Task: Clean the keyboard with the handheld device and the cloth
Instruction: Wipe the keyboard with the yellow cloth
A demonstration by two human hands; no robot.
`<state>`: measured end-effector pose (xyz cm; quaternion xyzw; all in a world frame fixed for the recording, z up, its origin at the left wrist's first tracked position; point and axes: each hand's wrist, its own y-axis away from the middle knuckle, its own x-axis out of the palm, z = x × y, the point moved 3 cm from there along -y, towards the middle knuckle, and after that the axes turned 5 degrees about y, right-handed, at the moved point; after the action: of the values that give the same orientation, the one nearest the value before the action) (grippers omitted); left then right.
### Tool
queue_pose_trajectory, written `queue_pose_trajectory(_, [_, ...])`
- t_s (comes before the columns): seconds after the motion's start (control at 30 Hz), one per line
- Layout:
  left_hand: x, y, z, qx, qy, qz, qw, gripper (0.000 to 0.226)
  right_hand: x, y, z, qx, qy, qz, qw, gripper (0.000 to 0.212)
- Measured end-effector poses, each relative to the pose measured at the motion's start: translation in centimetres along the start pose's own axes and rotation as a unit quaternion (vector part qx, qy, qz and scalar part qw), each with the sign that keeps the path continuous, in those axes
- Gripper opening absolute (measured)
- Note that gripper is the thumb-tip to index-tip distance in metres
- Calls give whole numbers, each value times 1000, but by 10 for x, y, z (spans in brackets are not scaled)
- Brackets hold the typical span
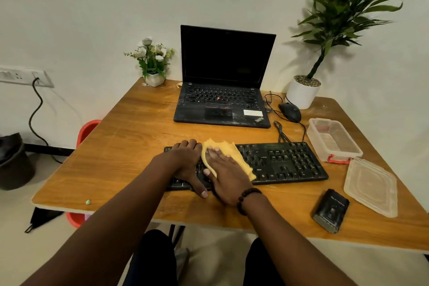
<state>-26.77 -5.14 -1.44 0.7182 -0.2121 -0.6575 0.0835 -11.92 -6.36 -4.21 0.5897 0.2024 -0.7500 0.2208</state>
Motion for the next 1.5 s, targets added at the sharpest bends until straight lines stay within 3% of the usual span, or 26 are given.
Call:
queue_pose_trajectory(0.13, [2,3,1,-9,13,0,1000,149,-20,-10,-51,182,12,-18,983,51])
queue_pose_trajectory(0.17, [2,2,0,-10,11,2,1000,149,-19,-10,-45,183,0,-15,983,52])
queue_pose_trajectory(0.3, [-1,2,-2,1,-8,-7,1000,145,-4,1,-8,23,-22,17,999,52])
queue_pose_trajectory(0.47, [2,5,-1,0,9,-18,1000,145,-18,-12,-45,169,8,-12,985,52])
queue_pose_trajectory(0.57, [2,5,0,13,29,-17,999,145,-7,-7,0,22,-34,46,998,54])
queue_pose_trajectory(0.63, [3,8,7,12,41,5,999,149,-14,-3,1,15,-113,20,993,51])
queue_pose_trajectory(0.67, [4,12,14,8,44,20,999,152,-24,-3,-7,84,-198,-30,976,47])
queue_pose_trajectory(0.73, [3,19,33,-8,56,44,997,156,-43,-5,-30,230,-351,-175,891,41])
queue_pose_trajectory(0.8, [2,26,51,-33,59,55,996,158,-53,-5,-46,324,-378,-288,818,46])
queue_pose_trajectory(0.87, [5,30,61,-51,60,59,995,157,-52,-11,-46,341,-315,-286,838,50])
queue_pose_trajectory(0.93, [9,30,64,-47,67,56,995,157,-34,-17,-28,297,-222,-187,910,45])
queue_pose_trajectory(0.97, [10,29,64,-42,67,53,995,158,-18,-19,-14,238,-150,-128,951,48])
queue_pose_trajectory(1.03, [12,29,65,-39,64,50,996,162,6,-15,26,93,-48,-52,993,53])
queue_pose_trajectory(1.1, [12,29,67,-40,64,53,996,164,13,-8,49,-13,-26,-9,1000,54])
queue_pose_trajectory(1.17, [12,29,67,-42,66,55,995,158,10,-11,38,-22,-27,13,999,52])
queue_pose_trajectory(1.3, [11,27,66,-50,66,52,995,153,-11,-20,-11,170,-11,-41,985,50])
queue_pose_trajectory(1.33, [11,27,66,-50,67,51,995,153,-10,-20,-1,159,-11,-38,986,50])
queue_pose_trajectory(1.43, [11,27,66,-46,64,55,995,153,6,-4,39,11,11,-3,1000,53])
queue_pose_trajectory(1.5, [12,28,67,-47,67,58,995,154,1,-2,27,-13,27,-8,1000,52])
